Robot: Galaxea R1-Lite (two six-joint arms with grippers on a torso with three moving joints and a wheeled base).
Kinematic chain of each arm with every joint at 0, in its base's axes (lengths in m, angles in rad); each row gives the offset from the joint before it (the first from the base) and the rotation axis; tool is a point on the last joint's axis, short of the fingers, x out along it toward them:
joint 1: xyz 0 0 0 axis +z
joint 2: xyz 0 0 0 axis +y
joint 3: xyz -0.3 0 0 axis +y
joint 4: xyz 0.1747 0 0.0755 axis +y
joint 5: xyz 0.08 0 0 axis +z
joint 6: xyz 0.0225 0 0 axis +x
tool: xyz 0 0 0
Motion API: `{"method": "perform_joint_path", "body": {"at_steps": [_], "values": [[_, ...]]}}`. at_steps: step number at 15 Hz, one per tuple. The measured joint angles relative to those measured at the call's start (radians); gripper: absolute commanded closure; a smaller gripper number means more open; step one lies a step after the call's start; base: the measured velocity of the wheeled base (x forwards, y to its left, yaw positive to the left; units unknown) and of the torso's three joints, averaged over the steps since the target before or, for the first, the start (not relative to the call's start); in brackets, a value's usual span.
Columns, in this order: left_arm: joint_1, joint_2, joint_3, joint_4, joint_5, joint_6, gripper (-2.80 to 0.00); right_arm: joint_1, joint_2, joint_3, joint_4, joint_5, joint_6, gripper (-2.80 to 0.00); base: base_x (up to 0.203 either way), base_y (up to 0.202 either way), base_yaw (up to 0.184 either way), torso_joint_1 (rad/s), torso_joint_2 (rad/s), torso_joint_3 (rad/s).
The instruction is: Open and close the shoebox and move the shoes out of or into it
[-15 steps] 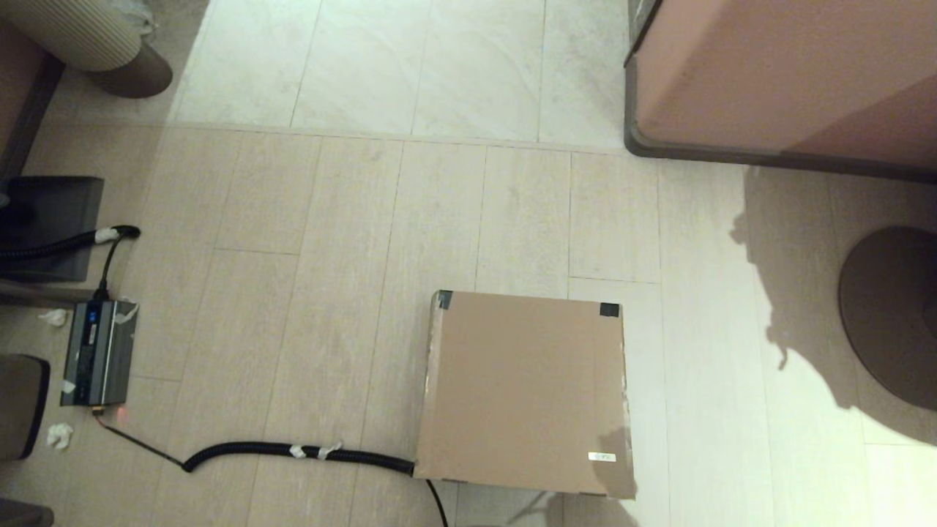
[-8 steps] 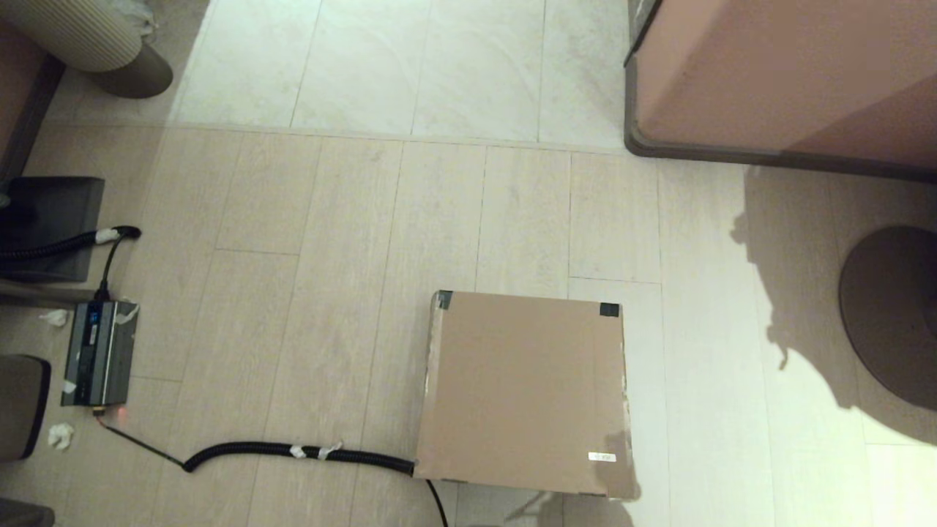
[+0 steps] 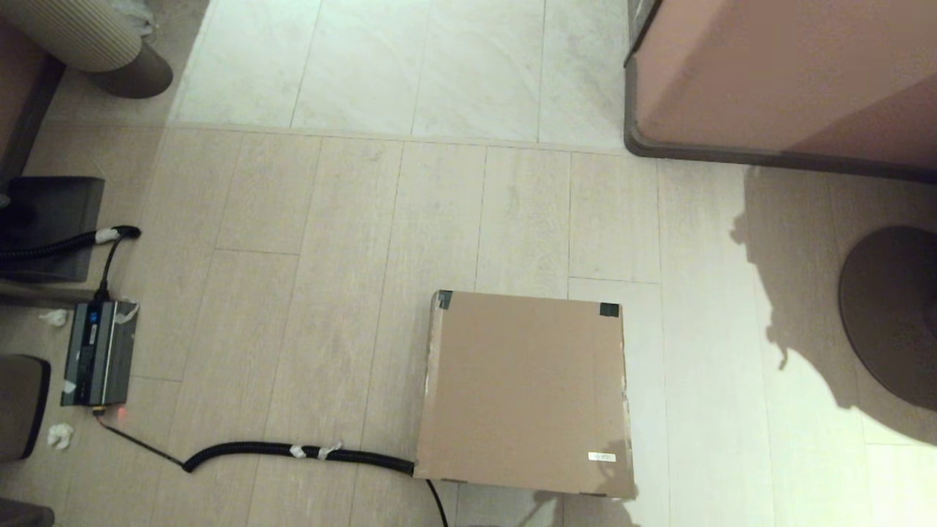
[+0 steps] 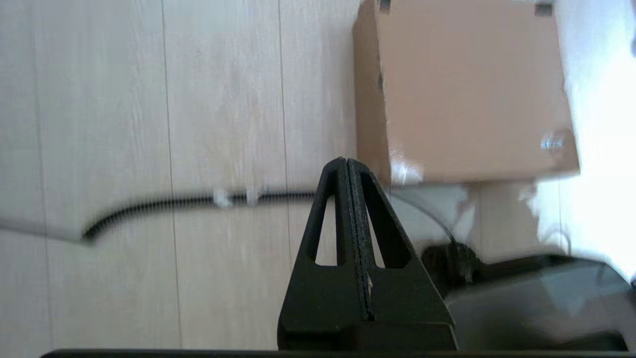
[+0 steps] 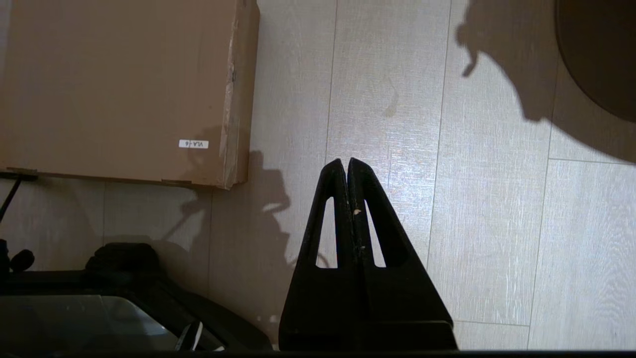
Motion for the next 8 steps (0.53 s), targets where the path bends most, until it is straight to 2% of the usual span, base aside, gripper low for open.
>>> {"method": "perform_joint_path", "body": {"at_steps": [2,3,4,5,6,7,8], "values": [[0.001,0.0,-0.007,0.139,0.019,0.019,0.0,0.0,-0.006,-0.001,0.001,0.0,-0.001,0.0,0.0,0.0,0.0,0.0,0.0,0.0],[0.003,0.0,-0.01,0.195,0.05,0.033,0.0,0.0,-0.008,-0.001,0.0,-0.002,0.003,0.0,0.0,0.0,0.0,0.0,0.0,0.0],[0.004,0.0,-0.005,0.206,0.068,0.043,0.0,0.0,-0.008,-0.002,0.0,-0.002,0.009,0.0,0.0,0.0,0.0,0.0,0.0,0.0],[0.004,-0.001,-0.004,0.176,0.078,0.025,0.0,0.0,-0.009,-0.002,0.0,-0.004,0.024,0.0,0.0,0.0,0.0,0.0,0.0,0.0],[0.008,-0.002,-0.002,0.161,0.088,-0.019,0.0,0.0,-0.009,-0.002,0.0,-0.006,0.038,0.0,0.0,0.0,0.0,0.0,0.0,0.0],[0.03,-0.005,-0.002,0.161,0.091,-0.049,0.0,0.0,-0.009,-0.002,-0.001,-0.007,0.052,0.0,0.0,0.0,0.0,0.0,0.0,0.0],[0.072,-0.012,-0.001,0.169,0.093,-0.051,0.0,0.0,-0.009,-0.002,-0.001,-0.007,0.064,0.0,0.0,0.0,0.0,0.0,0.0,0.0]]}}
